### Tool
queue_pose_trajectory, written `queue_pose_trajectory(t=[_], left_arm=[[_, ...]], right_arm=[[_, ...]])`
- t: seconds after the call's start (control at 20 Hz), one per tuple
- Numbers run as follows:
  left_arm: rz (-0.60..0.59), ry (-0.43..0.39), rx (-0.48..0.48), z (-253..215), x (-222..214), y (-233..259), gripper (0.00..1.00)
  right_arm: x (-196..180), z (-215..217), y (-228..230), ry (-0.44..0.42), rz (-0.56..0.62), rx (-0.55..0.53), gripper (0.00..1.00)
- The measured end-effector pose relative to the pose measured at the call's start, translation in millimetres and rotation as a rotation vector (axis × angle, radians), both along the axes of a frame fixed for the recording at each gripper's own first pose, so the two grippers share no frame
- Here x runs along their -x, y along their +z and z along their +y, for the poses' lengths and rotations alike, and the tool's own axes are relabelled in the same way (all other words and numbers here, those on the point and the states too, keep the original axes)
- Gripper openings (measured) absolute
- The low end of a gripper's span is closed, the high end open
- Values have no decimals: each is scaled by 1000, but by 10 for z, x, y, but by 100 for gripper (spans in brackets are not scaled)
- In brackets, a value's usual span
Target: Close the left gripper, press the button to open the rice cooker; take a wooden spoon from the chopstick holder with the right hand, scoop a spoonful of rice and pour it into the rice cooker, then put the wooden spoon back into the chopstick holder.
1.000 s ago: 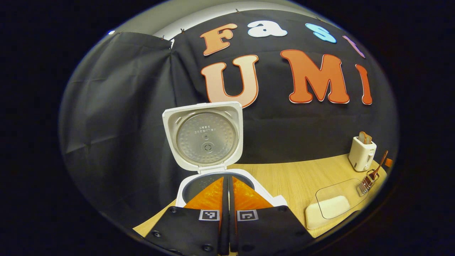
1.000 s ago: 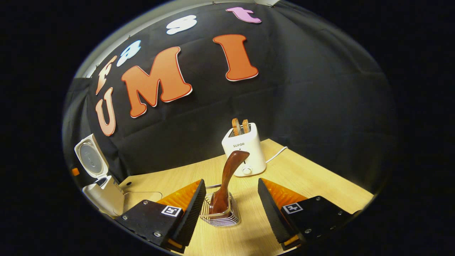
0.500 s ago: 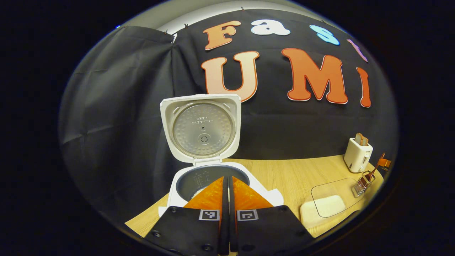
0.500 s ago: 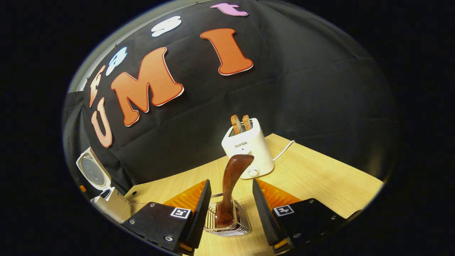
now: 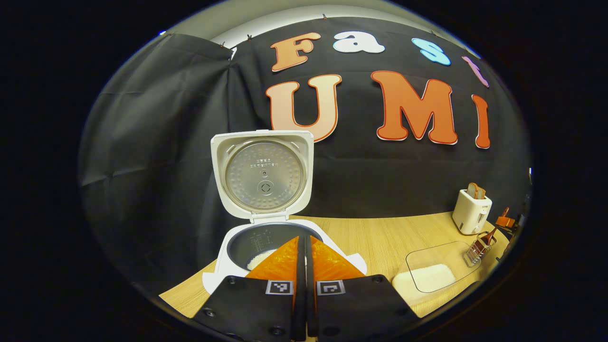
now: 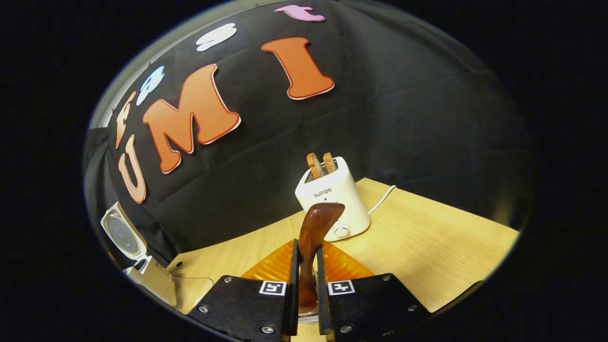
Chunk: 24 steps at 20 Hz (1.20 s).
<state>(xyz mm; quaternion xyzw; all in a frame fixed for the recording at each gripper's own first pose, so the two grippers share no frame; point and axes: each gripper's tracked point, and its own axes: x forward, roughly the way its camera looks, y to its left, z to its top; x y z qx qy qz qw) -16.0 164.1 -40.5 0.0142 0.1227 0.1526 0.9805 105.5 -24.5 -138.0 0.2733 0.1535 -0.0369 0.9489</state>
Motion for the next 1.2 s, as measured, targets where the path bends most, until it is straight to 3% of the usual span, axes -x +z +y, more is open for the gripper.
queue_pose_trajectory(t=[0.2,0.3,0.5,0.55,0.6,0.65,0.85,1.0,1.1,1.2], left_arm=[[-2,-11,7,-41,18,-25,4],[-15,-33,13,-99,31,-10,11],[-11,-57,-16,-158,47,-31,34],[-5,-59,-22,-169,49,-49,44],[-4,-64,-27,-176,58,-63,48],[-6,-67,-28,-180,53,-64,61],[-12,-56,-31,-151,56,-80,88],[-18,-48,-20,-107,53,-132,93],[-14,-44,-21,-86,70,-174,89],[-12,-40,-25,-53,101,-200,93]], right_arm=[[38,33,50,-7,-22,5,10],[38,49,102,-16,-32,19,8],[104,2,454,-50,-122,33,7],[126,-11,566,-58,-153,49,7],[154,-34,656,-70,-173,70,7],[178,-46,747,-77,-191,88,7],[313,105,1194,-58,-276,107,7],[406,360,1522,-10,-343,118,7],[464,632,1673,51,-381,118,11],[515,896,1766,105,-409,120,7]])
